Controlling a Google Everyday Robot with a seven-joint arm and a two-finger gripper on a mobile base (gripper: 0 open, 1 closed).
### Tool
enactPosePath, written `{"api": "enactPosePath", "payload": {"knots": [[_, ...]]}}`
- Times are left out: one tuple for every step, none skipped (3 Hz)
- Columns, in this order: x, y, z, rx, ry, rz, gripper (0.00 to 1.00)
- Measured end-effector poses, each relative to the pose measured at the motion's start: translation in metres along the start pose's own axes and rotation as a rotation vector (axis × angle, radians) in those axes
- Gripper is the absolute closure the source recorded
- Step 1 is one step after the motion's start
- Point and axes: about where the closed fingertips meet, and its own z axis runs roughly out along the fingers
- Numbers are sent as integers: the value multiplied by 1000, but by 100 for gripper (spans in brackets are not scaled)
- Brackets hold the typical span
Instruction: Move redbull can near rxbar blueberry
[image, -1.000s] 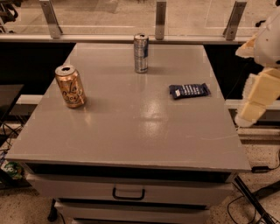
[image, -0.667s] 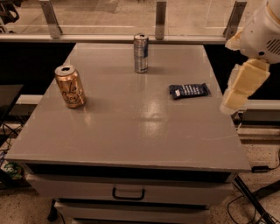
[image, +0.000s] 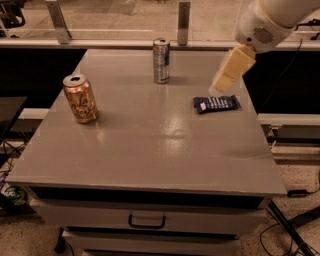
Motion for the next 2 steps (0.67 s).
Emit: {"api": "enactPosePath", "payload": {"knots": [[-26,-15,24,-8,-36,40,0],[-62,-31,64,-34,-63,92,0]]}}
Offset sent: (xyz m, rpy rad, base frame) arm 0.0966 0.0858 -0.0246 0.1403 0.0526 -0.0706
